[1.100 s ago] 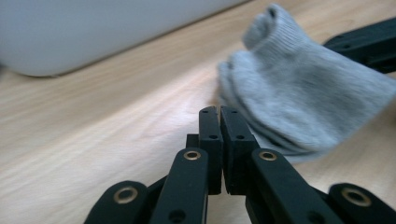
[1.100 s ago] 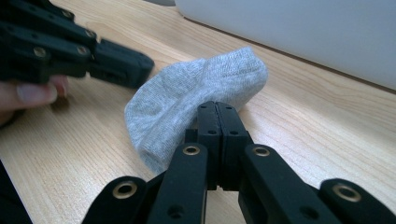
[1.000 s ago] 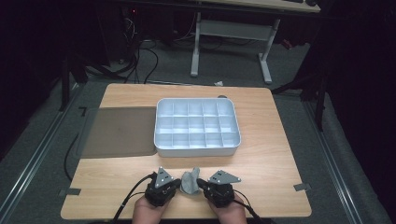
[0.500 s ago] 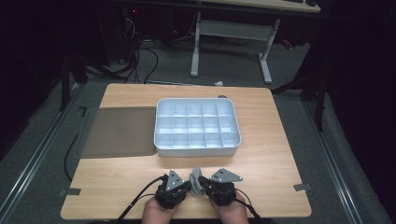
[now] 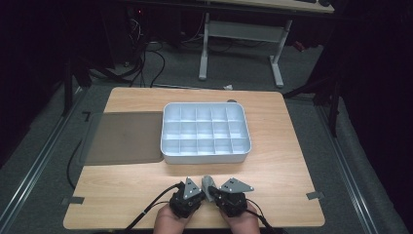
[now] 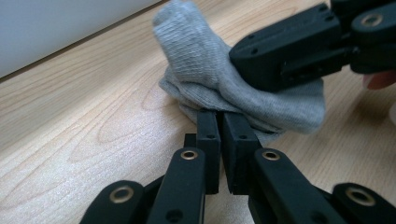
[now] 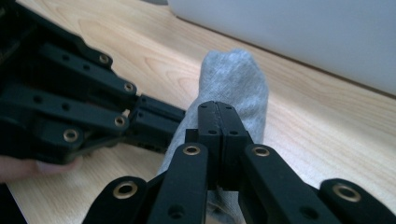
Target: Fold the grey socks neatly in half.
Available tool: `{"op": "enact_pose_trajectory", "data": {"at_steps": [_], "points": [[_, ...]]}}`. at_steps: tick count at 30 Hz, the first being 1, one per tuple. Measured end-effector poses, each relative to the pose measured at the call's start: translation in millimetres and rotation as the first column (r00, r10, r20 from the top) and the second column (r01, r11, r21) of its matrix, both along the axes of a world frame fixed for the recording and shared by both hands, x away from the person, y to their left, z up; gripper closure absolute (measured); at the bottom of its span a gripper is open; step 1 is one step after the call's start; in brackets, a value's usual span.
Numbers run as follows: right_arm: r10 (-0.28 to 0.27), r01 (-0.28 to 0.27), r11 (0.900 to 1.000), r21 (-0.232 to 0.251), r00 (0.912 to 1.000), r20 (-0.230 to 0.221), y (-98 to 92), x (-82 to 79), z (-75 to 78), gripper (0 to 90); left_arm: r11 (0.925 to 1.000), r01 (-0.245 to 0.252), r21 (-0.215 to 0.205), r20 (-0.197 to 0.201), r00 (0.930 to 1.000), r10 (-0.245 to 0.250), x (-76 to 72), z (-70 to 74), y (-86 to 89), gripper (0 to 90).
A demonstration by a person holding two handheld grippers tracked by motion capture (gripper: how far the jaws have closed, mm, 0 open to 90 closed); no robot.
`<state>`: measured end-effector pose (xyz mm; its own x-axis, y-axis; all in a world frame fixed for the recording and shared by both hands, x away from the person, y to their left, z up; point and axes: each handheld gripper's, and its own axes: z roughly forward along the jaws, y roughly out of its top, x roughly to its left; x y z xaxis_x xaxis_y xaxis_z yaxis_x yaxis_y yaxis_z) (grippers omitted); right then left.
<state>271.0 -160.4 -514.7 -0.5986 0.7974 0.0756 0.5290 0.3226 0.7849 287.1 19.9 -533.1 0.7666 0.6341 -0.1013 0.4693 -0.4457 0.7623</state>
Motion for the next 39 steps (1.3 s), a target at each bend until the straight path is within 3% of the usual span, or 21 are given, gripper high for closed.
{"op": "enact_pose_trajectory", "data": {"at_steps": [3,13,17,19,22,28,34,39], "points": [[-0.002,0.003,1.0,0.005,1.0,-0.007,-0.6,-1.4,-2.3,90.0,1.0,-0.003,-0.002,-0.001,1.0,0.003,-0.6,-0.1,0.8,85.7],[0.007,-0.006,1.0,-0.023,0.9993,0.036,1.5,-6.7,-9.6,90.0,0.9989,-0.005,-0.046,-0.039,0.9992,0.003,0.7,0.5,12.0,84.2],[0.015,-0.013,0.999,-0.04,0.9988,0.046,2.4,-7.2,-9.2,90.0,0.9948,-0.035,-0.096,-0.011,0.9994,0.034,-0.1,10.6,23.6,88.0],[0.018,-0.016,0.999,-0.04,0.9985,0.051,2.3,-7.3,-9.7,90.0,0.989,-0.042,-0.142,0.024,0.9987,0.045,-0.7,23.2,25.6,88.7],[0.015,-0.013,0.999,-0.032,0.9978,0.064,2.1,-8.1,-11.2,90.0,0.9854,-0.012,-0.17,0.014,0.9998,0.014,2.6,33.1,17.3,88.3],[0.018,-0.017,1.0,-0.027,0.9977,0.065,2.2,-8.8,-11.7,90.0,0.9866,0.024,-0.161,0.024,0.9995,-0.02,12.1,33.5,-9.0,86.9],[0.016,-0.013,0.999,-0.03,0.997,0.076,2.5,-9.7,-12.4,90.0,0.9872,-0.04,-0.155,-0.007,0.9992,0.039,20.5,17.1,-4.7,88.9],[0.018,-0.015,0.999,-0.03,0.9964,0.083,3.1,-11.1,-12.8,90.0,0.9887,-0.04,-0.145,0.0,0.9992,0.041,20.1,9.5,-0.2,90.0]]}}
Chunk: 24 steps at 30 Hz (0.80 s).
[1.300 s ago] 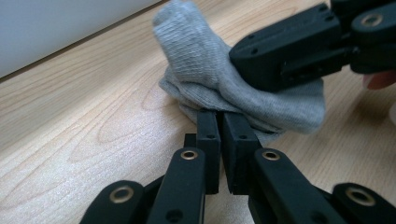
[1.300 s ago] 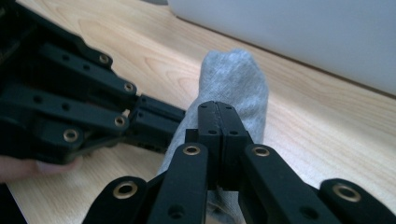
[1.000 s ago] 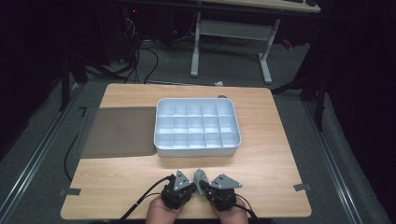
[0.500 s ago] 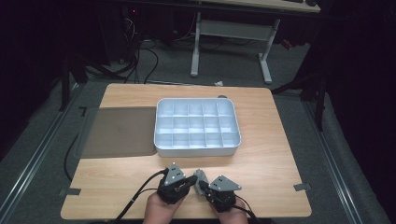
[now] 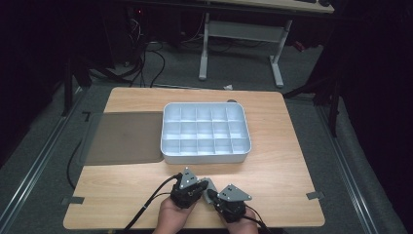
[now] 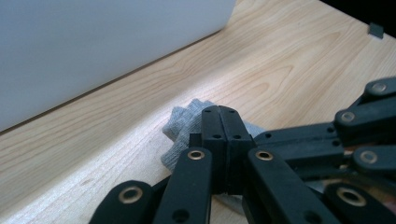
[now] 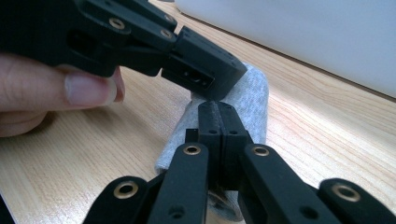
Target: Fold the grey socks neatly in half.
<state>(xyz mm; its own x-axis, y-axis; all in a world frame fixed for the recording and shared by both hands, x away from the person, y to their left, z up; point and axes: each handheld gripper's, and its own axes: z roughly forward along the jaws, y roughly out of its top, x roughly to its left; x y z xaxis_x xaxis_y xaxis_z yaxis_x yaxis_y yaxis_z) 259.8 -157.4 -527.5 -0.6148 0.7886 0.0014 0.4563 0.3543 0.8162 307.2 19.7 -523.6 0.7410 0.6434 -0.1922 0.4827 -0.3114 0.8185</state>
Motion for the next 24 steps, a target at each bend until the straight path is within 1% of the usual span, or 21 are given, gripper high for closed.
{"op": "enact_pose_trajectory", "data": {"at_steps": [4,5,6,7,8,10,12,14,15,16,17,20,21,22,23,24], "points": [[-0.004,0.004,1.0,0.007,1.0,-0.009,-0.3,0.4,1.0,90.0,1.0,-0.001,-0.002,0.002,1.0,0.001,-0.5,-0.7,0.3,90.0],[-0.015,0.015,1.0,0.015,0.9999,-0.004,-1.7,-1.4,5.1,88.2,1.0,-0.002,-0.001,0.002,1.0,0.002,-0.7,-0.4,1.3,90.0],[-0.015,0.015,1.0,0.015,0.9999,-0.004,-1.7,-1.4,5.1,88.2,1.0,-0.002,-0.001,0.002,1.0,0.002,-0.7,-0.4,1.3,90.0],[-0.028,0.027,0.998,0.052,0.9995,0.015,-5.1,-6.8,12.6,88.0,1.0,0.001,-0.002,-0.001,1.0,-0.001,-0.7,-0.4,3.4,90.0],[-0.026,0.024,0.998,0.066,0.9995,0.019,-6.0,-8.4,14.5,88.0,1.0,0.001,-0.005,0.0,1.0,-0.001,-0.6,-0.8,3.7,90.0],[-0.01,0.01,0.997,0.075,0.9999,0.002,-6.2,-11.2,15.8,88.0,1.0,0.001,-0.005,0.0,1.0,-0.001,-0.4,-0.9,3.8,90.0],[0.009,-0.008,0.998,0.055,0.9997,-0.021,-4.5,-12.0,11.5,88.0,1.0,0.003,-0.004,0.003,1.0,-0.003,-0.1,-1.1,3.7,90.0],[0.014,-0.012,0.999,0.041,0.9991,-0.039,-3.9,-13.0,6.5,88.8,0.9999,0.009,-0.007,0.003,1.0,-0.009,-0.2,-1.5,3.5,90.0],[0.014,-0.012,0.999,0.041,0.9991,-0.039,-3.9,-13.0,6.5,88.8,0.9999,0.009,-0.007,0.003,1.0,-0.009,-0.2,-1.5,3.5,90.0],[0.021,-0.018,0.999,0.044,0.9983,-0.054,-4.6,-11.8,2.6,90.0,0.9999,0.011,-0.005,0.007,0.9999,-0.011,-0.5,-1.7,3.2,90.0],[0.025,-0.022,0.999,0.045,0.9981,-0.057,-4.6,-11.5,1.7,90.0,0.9999,0.012,-0.002,0.01,0.9999,-0.012,-0.6,-1.8,2.9,90.0],[0.029,-0.026,0.999,0.046,0.9982,-0.052,-3.8,-12.3,-0.8,90.0,0.9998,0.017,0.003,0.015,0.9997,-0.017,-1.1,-2.6,2.5,90.0],[0.029,-0.028,0.999,0.037,0.9989,-0.037,-2.5,-14.5,-2.1,90.0,0.9997,0.022,-0.007,0.014,0.9997,-0.022,-1.3,-3.8,3.5,90.0],[0.029,-0.028,0.999,0.033,0.999,-0.034,-2.1,-15.2,-2.2,90.0,0.9997,0.022,-0.007,0.014,0.9997,-0.022,-1.3,-3.8,3.5,90.0],[0.031,-0.03,0.999,0.029,0.9989,-0.036,-2.0,-15.5,-1.8,90.0,0.9991,0.026,-0.032,0.003,0.9997,-0.026,-0.9,-5.9,6.7,90.0],[0.031,-0.03,0.999,0.029,0.9989,-0.036,-2.0,-15.5,-1.8,90.0,0.9991,0.026,-0.032,0.003,0.9997,-0.026,-0.9,-5.9,6.7,90.0]]}}
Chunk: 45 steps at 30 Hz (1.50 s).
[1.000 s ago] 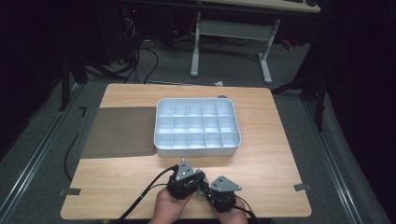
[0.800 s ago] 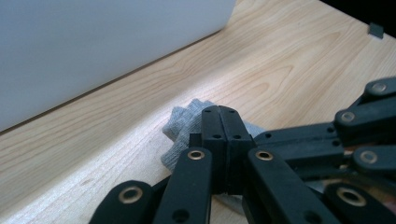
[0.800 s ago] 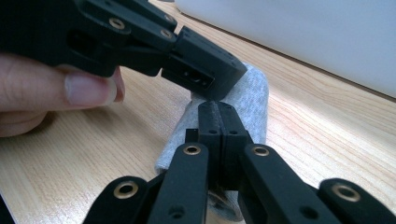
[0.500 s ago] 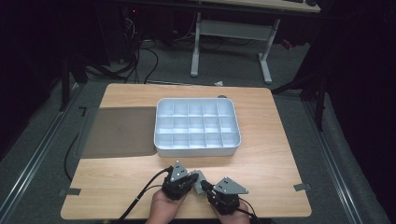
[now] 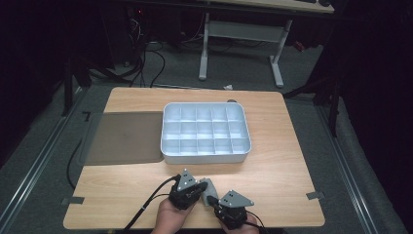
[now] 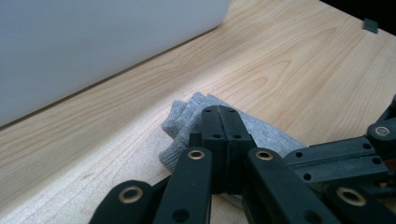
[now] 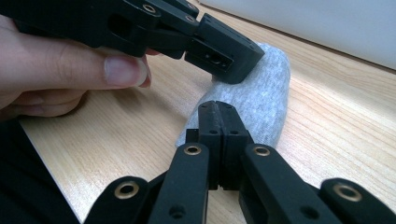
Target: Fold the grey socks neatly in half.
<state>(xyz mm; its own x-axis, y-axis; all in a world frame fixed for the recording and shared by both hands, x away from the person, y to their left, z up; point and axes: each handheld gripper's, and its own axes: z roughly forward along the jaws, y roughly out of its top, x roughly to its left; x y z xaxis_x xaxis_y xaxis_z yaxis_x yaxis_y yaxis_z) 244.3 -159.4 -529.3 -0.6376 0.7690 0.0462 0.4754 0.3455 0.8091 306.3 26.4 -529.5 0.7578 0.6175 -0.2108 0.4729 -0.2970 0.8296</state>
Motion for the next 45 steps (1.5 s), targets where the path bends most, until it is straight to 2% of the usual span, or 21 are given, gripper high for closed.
{"op": "enact_pose_trajectory", "data": {"at_steps": [3,4,5,6,7,8,10,12,13,15,20,32,34,35,37,40,43,45], "points": [[0.005,-0.005,1.0,0.003,0.9998,-0.017,-1.6,1.5,2.4,88.6,1.0,0.0,-0.005,0.007,1.0,0.0,-0.7,-0.7,0.7,90.0],[0.005,-0.005,1.0,0.015,0.9998,-0.019,-3.3,1.9,6.7,77.4,1.0,-0.001,-0.004,0.007,1.0,0.001,-0.8,-0.6,0.9,90.0],[0.0,0.001,0.999,0.033,0.9997,-0.024,-5.3,2.2,9.6,74.1,1.0,-0.002,-0.004,0.006,1.0,0.002,-0.4,-0.5,1.2,90.0],[0.0,0.001,0.999,0.033,0.9997,-0.024,-5.3,2.2,9.6,74.1,1.0,-0.002,-0.004,0.006,1.0,0.002,-0.4,-0.5,1.2,90.0],[-0.024,0.025,0.998,0.064,0.9996,-0.017,-12.0,3.6,15.4,72.3,0.9999,-0.004,-0.009,0.0,1.0,0.004,-0.1,-0.6,1.8,90.0],[-0.024,0.025,0.998,0.064,0.9996,-0.017,-12.0,3.6,15.4,72.3,0.9999,-0.004,-0.009,0.0,1.0,0.004,-0.1,-0.6,1.8,90.0],[-0.057,0.06,0.995,0.083,0.9977,-0.037,-18.8,9.6,18.6,68.0,0.9999,-0.005,-0.01,0.0,1.0,0.005,-0.3,-0.6,1.9,90.0],[-0.063,0.067,0.994,0.083,0.9967,-0.05,-20.3,12.2,18.8,66.1,0.9999,-0.006,-0.009,0.002,1.0,0.006,-0.5,-0.7,1.8,90.0],[-0.069,0.076,0.993,0.085,0.9939,-0.086,-21.0,17.0,18.1,61.4,0.9999,-0.006,-0.012,0.0,1.0,0.006,-0.7,-0.8,2.0,90.0],[-0.076,0.088,0.992,0.095,0.9886,-0.131,-20.6,20.5,16.3,58.7,0.9999,-0.007,-0.014,-0.003,1.0,0.007,-0.5,-0.9,2.3,90.0],[-0.078,0.097,0.991,0.097,0.9809,-0.178,-17.5,27.2,12.4,51.7,0.9998,-0.009,-0.016,0.0,1.0,0.009,-1.1,-1.1,2.1,90.0],[-0.073,0.104,0.987,0.121,0.9689,-0.237,-17.0,37.9,6.5,46.8,0.9996,-0.007,-0.028,-0.014,0.9999,0.006,-0.4,-1.3,3.8,90.0],[-0.071,0.104,0.987,0.126,0.966,-0.249,-17.4,38.7,5.1,46.2,0.9995,-0.008,-0.029,-0.014,0.9999,0.007,-0.7,-1.4,4.0,89.9],[-0.065,0.104,0.985,0.136,0.9614,-0.267,-18.3,39.8,3.6,45.6,0.9995,-0.008,-0.031,-0.016,0.9999,0.007,-0.8,-1.4,4.2,89.9],[-0.06,0.1,0.985,0.138,0.9612,-0.269,-18.6,40.3,3.1,45.6,0.9994,-0.009,-0.034,-0.017,0.9998,0.008,-0.9,-1.4,4.5,90.0],[-0.051,0.091,0.986,0.14,0.9614,-0.27,-18.5,40.9,2.5,47.3,0.9993,-0.009,-0.035,-0.016,0.9998,0.009,-1.0,-1.3,4.6,89.9],[-0.019,0.064,0.986,0.155,0.9601,-0.279,-18.4,41.8,2.3,53.5,0.9991,-0.015,-0.039,-0.011,0.9998,0.015,-1.4,-1.0,5.0,89.8],[-0.011,0.059,0.985,0.161,0.9572,-0.289,-18.5,43.1,2.0,54.7,0.9992,-0.018,-0.037,-0.006,0.9998,0.018,-1.9,-0.9,5.0,89.1]]}}
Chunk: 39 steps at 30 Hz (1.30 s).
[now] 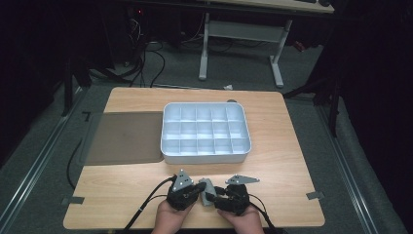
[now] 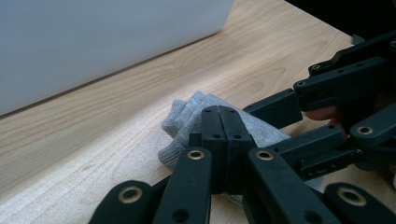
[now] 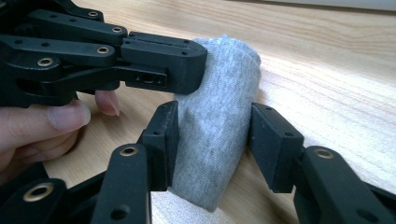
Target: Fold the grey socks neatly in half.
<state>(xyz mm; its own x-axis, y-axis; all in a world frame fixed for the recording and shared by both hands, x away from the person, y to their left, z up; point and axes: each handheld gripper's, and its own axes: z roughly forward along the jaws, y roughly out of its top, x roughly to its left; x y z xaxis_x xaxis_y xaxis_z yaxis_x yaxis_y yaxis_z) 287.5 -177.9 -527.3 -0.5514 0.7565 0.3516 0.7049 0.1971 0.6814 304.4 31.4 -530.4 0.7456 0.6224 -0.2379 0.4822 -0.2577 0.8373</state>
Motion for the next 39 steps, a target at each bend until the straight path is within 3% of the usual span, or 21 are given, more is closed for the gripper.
{"op": "enact_pose_trajectory", "data": {"at_steps": [9,10,16,19,22,24,28,30,33,39], "points": [[0.033,-0.033,0.999,0.013,0.9989,-0.033,2.2,0.5,-2.3,57.5,1.0,-0.007,-0.004,0.034,0.9994,0.008,-6.3,11.4,9.3,80.7],[0.045,-0.044,0.999,0.013,0.9986,-0.029,2.9,-0.1,-2.1,59.8,0.9999,-0.011,0.014,0.058,0.9983,0.01,-9.8,16.2,17.1,80.0],[0.066,-0.066,0.997,-0.036,0.9978,0.004,9.5,-5.0,3.3,68.3,0.9966,-0.068,0.047,0.108,0.9922,0.063,-12.2,25.4,53.7,77.7],[0.078,-0.077,0.995,-0.06,0.9969,0.012,11.9,-5.0,5.5,69.0,0.9942,-0.098,0.045,0.106,0.99,0.093,-10.5,23.5,67.3,77.2],[0.086,-0.086,0.993,-0.083,0.9963,0.004,14.6,-3.5,8.6,69.4,0.9893,-0.142,0.035,0.08,0.987,0.139,-6.3,18.0,85.4,75.8],[0.082,-0.083,0.992,-0.098,0.9966,-0.013,16.7,-2.4,10.8,69.4,0.9839,-0.162,0.074,0.092,0.9835,0.155,-5.0,12.1,95.6,73.2],[0.106,-0.106,0.986,-0.127,0.9943,-0.003,18.4,-1.8,13.0,69.5,0.9771,-0.174,0.123,0.099,0.9818,0.162,-5.3,5.8,103.3,71.2],[0.122,-0.121,0.983,-0.138,0.9925,-0.003,19.0,-0.5,14.1,69.9,0.9729,-0.202,0.113,0.116,0.9751,0.189,-5.5,5.8,107.3,67.9],[0.128,-0.128,0.983,-0.135,0.9917,-0.014,18.1,0.9,15.4,70.2,0.9719,-0.209,0.108,0.127,0.9725,0.195,-5.0,6.0,106.9,66.5],[0.113,-0.106,0.977,-0.186,0.9932,0.028,9.5,1.5,26.2,70.8,0.9704,-0.214,0.111,0.127,0.9715,0.2,-3.8,4.4,108.5,62.5]]}}
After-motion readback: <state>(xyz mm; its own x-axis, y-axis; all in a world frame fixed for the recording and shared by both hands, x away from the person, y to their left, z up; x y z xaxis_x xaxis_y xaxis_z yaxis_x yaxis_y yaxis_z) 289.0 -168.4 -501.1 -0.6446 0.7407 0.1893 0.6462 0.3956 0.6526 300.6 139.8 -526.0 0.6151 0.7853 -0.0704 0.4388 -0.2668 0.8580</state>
